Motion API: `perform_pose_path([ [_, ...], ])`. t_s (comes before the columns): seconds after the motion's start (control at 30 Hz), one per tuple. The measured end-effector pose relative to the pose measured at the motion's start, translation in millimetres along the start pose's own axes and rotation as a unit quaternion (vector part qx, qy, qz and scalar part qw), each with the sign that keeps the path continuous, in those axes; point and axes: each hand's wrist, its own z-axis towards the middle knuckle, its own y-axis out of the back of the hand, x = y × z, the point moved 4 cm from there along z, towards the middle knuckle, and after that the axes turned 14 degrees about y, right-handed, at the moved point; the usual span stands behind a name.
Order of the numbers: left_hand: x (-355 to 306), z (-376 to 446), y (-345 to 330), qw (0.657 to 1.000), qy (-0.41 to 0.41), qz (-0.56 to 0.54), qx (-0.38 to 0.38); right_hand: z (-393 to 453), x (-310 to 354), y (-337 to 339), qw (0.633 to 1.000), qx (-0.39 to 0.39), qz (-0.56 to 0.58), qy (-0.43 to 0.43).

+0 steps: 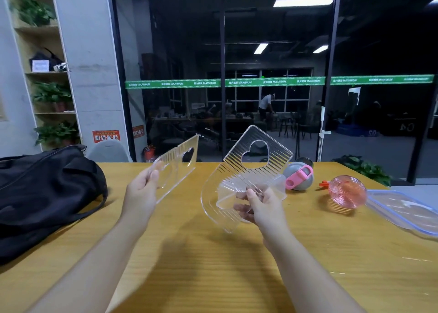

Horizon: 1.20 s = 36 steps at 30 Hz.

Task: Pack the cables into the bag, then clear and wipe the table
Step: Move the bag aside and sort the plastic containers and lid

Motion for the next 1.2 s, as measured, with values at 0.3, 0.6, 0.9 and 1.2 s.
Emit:
perform_pose_path([
  [0.3,-4,-24,-20,0.953,0.102,-0.260,0.120,5,2,-4,0.996,-0.004,0.086,0.000],
  [0.6,5,-55,-42,0.844,0.227,-0.371,0.314,0,-10,-16,0.998,0.024,0.049,-0.036],
  [0.9,11,-65,-52,0.821,0.255,-0.350,0.371,-7,-18,-18,0.997,0.021,-0.074,-0.026],
  [1.2,26,-62,-47,0.805,0.335,-0.248,0.421,-2,-11,-18,0.985,0.043,-0.160,0.042],
])
